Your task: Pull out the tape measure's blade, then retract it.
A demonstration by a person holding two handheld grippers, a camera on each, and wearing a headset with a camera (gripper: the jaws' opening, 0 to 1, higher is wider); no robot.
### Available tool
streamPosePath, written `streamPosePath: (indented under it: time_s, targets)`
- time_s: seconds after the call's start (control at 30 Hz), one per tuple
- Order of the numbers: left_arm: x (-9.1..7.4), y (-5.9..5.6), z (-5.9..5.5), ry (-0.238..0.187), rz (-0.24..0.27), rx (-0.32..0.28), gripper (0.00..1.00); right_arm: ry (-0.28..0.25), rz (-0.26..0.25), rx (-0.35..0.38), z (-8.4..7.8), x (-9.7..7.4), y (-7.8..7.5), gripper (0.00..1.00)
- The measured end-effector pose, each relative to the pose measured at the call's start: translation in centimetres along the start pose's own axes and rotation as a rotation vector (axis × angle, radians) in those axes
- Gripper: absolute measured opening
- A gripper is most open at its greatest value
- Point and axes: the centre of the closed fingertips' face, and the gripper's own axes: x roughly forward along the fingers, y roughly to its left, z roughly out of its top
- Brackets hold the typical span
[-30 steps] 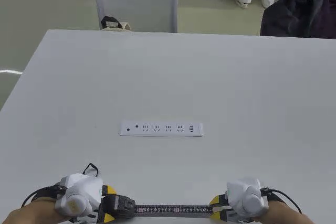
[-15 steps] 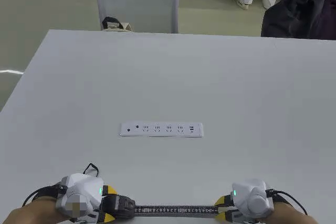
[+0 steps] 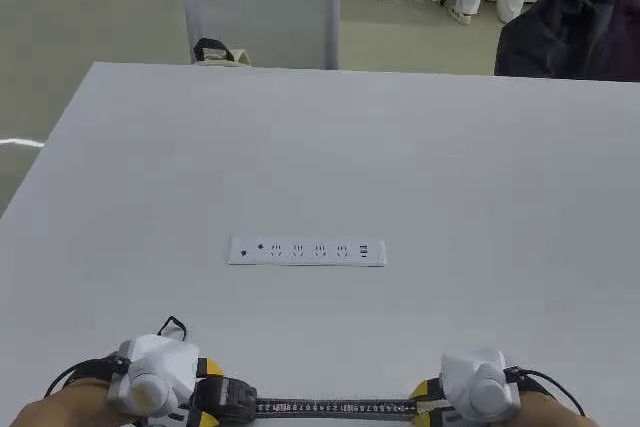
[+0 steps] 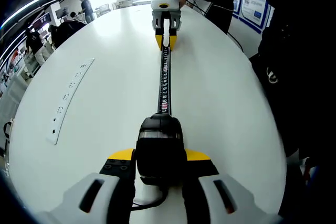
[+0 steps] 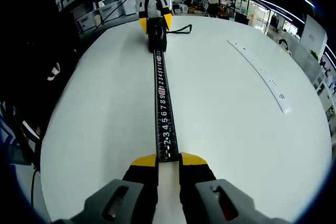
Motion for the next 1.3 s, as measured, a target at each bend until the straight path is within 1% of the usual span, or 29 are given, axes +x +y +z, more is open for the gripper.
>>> streamPosePath:
  time_s: [0.1, 0.13, 0.17, 0.2, 0.27, 0.37, 0.43, 0.5, 0.57, 0.6, 0.67, 0.73, 0.77, 0.87, 0.93, 1.0, 1.07, 1.1, 1.17, 1.23, 1.3]
  targets:
    - [0.0, -0.1, 0.3, 0.016, 0.006, 0.019, 0.31, 0.023, -0.008, -0.014, 0.0, 0.0, 0.0, 0.14]
    - [0.0, -0.1, 0.3, 0.023, 0.009, 0.023, 0.31, 0.029, -0.011, 0.002, 0.0, 0.0, 0.0, 0.14]
    - [0.0, -0.1, 0.4, 0.026, 0.009, 0.030, 0.31, 0.032, -0.016, 0.002, 0.0, -0.1, 0.0, 0.15]
    - [0.0, -0.1, 0.3, 0.029, 0.012, 0.033, 0.31, 0.036, -0.020, -0.006, -0.1, -0.1, -0.1, 0.15]
    - [0.0, 0.0, 0.1, 0.035, 0.015, 0.041, 0.32, 0.047, -0.032, 0.006, -0.3, -0.1, -0.1, 0.15]
    - [0.1, 0.0, -0.1, 0.048, 0.021, 0.056, 0.34, 0.049, -0.053, 0.013, -0.3, -0.2, 0.0, 0.24]
    - [0.0, 0.2, -0.2, 0.049, 0.033, 0.055, 0.41, 0.052, -0.062, 0.018, -0.4, -0.2, 0.2, 0.29]
    - [-0.3, 0.4, -0.1, 0.043, 0.053, 0.046, 0.45, 0.058, -0.065, 0.027, -0.5, -0.2, 0.5, 0.34]
    - [-0.8, 0.4, -0.1, 0.039, 0.064, 0.024, 0.46, 0.054, -0.086, 0.060, -0.6, -0.3, 0.7, 0.39]
    - [-1.0, 0.3, -0.1, 0.036, 0.067, 0.009, 0.46, 0.045, -0.100, 0.090, -0.5, -0.4, 0.9, 0.42]
    - [-1.2, 0.2, -0.2, 0.032, 0.081, -0.014, 0.48, 0.032, -0.119, 0.121, -0.4, -0.6, 1.0, 0.47]
    - [-1.5, 0.2, -0.3, 0.013, 0.103, -0.056, 0.51, 0.016, -0.137, 0.143, -0.4, -0.7, 1.3, 0.50]
    - [-1.7, 0.0, -0.2, -0.005, 0.112, -0.090, 0.53, 0.003, -0.154, 0.168, -0.2, -1.0, 1.4, 0.51]
    - [-2.1, -0.4, -0.1, -0.028, 0.137, -0.132, 0.58, -0.024, -0.190, 0.213, -0.1, -1.5, 1.6, 0.56]
    - [-2.3, -1.1, -0.1, -0.054, 0.154, -0.184, 0.60, -0.055, -0.227, 0.259, 0.3, -2.2, 1.9, 0.60]
    - [-2.5, -1.5, -0.2, -0.061, 0.173, -0.219, 0.63, -0.076, -0.250, 0.290, 0.4, -2.5, 2.1, 0.62]
    - [-2.8, -2.0, -0.1, -0.087, 0.201, -0.264, 0.66, -0.095, -0.284, 0.320, 0.4, -3.0, 2.3, 0.64]
    - [-3.0, -2.4, 0.0, -0.105, 0.210, -0.288, 0.67, -0.112, -0.298, 0.336, 0.6, -3.2, 2.5, 0.66]
    - [-3.2, -2.9, 0.0, -0.112, 0.224, -0.309, 0.70, -0.128, -0.314, 0.357, 0.6, -3.6, 2.8, 0.69]
    - [-3.5, -3.4, -0.3, -0.116, 0.245, -0.343, 0.72, -0.140, -0.328, 0.375, 0.8, -3.9, 3.3, 0.71]
    - [-3.9, -3.9, -0.3, -0.132, 0.272, -0.381, 0.75, -0.149, -0.344, 0.384, 0.8, -4.2, 3.8, 0.75]
